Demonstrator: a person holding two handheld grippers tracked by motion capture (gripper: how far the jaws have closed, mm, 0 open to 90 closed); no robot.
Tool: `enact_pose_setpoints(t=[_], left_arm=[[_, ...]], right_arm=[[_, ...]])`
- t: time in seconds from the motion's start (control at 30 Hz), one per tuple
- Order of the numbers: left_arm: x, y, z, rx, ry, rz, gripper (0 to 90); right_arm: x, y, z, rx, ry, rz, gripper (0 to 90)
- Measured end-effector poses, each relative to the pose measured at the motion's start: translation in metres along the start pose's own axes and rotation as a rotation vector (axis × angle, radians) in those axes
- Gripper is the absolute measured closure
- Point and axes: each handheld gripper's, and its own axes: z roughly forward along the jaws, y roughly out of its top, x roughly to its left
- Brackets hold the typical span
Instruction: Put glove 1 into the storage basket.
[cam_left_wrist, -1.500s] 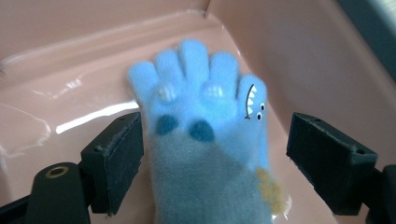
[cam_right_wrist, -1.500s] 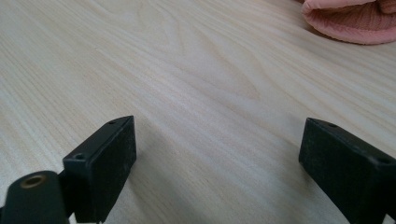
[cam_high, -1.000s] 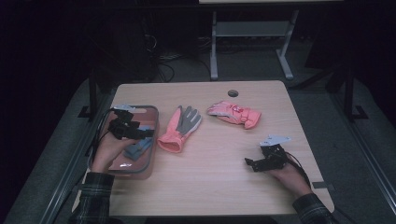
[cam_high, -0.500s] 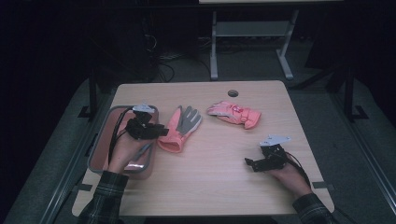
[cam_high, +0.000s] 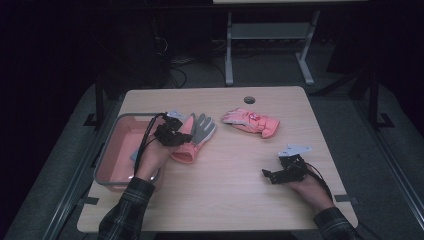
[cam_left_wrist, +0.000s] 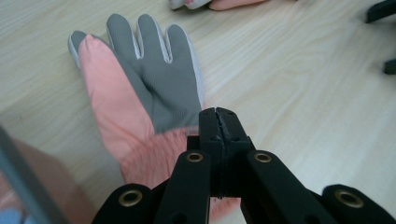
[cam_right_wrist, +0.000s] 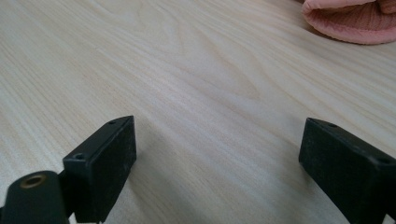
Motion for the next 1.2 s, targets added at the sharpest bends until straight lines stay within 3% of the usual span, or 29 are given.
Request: enact_pose_setpoints(t=[0.27, 0.43, 0.63, 0.73, 0.87, 1.2], left_arm=[[-0.008, 0.019, 0.029, 0.013, 0.042, -0.018, 89.5], [-0.008, 0.029, 0.049, 0.037, 0.105, -0.019, 89.6], [0.000, 0.030, 0.068, 0.080, 0.176, -0.030, 89.6], [0.003, 0.027, 0.078, 0.119, 0.176, -0.029, 89.5], [0.002, 0.025, 0.084, 0.124, 0.161, -0.041, 89.6], [-0.016, 0.021, 0.086, 0.112, 0.061, -0.031, 89.7]], right_arm=[[0.001, 0.000, 0.000, 0.004, 0.003, 0.006, 10.5], [0.001, 0.000, 0.000, 0.004, 0.004, 0.005, 10.5], [0.001, 0.000, 0.000, 0.004, 0.004, 0.005, 10.4], [0.001, 0.000, 0.000, 0.004, 0.004, 0.005, 10.4], [0.001, 0.000, 0.000, 0.004, 0.004, 0.005, 10.4], [0.001, 0.000, 0.000, 0.003, 0.004, 0.004, 10.5]])
